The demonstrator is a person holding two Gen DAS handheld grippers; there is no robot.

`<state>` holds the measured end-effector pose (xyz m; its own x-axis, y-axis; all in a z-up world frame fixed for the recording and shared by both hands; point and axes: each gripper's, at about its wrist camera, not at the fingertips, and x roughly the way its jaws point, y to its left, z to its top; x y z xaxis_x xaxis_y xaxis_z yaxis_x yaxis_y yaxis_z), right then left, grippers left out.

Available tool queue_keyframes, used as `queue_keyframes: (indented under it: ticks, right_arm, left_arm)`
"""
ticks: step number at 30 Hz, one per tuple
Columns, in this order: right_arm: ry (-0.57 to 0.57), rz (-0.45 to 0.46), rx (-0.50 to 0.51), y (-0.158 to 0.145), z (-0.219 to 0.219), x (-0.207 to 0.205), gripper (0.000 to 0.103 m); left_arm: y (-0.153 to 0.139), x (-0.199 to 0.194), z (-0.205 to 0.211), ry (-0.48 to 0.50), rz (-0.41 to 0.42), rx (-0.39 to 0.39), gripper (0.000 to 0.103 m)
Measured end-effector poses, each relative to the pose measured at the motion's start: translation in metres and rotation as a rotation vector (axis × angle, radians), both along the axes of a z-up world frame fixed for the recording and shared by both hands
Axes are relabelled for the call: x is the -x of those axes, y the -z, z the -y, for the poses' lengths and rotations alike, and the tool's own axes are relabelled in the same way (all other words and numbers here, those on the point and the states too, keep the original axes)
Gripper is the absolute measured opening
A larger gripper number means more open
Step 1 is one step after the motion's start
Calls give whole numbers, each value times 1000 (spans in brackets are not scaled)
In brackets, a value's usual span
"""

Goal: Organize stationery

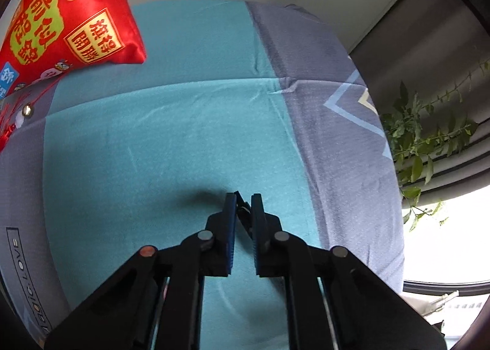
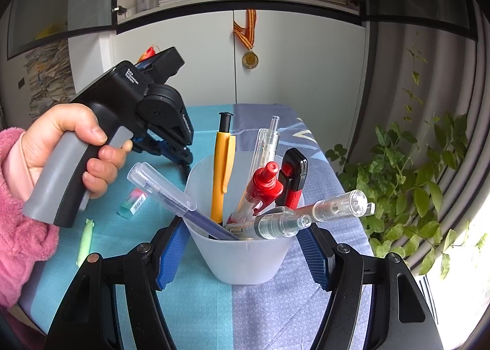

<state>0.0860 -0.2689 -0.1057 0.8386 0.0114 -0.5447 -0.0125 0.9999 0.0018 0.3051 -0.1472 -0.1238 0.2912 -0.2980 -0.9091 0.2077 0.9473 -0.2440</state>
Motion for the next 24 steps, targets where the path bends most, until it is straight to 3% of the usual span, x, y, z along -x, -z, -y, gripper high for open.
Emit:
queue_keyframes:
  ticks: [3,7,14,19,24]
  right_arm:
    - [-4,-3,0,0,0,-1,70]
    - [-6,0,-3,0,2,-2,70]
    - [-7,1,-4,1,3,-3,70]
    - [-7,0,-3,1,2,-3,70]
    - [-4,-2,6,1,1,-2,70]
  left_arm:
    - [-12,3,-7,4,61,3,7]
    - [-31,10,-21,14,85,55,6]
    - [-83,46,-40,49,221,130,4]
    - [-107,72,-40,93,321,134,4]
    - [-99,72,-41,103,281,108,6]
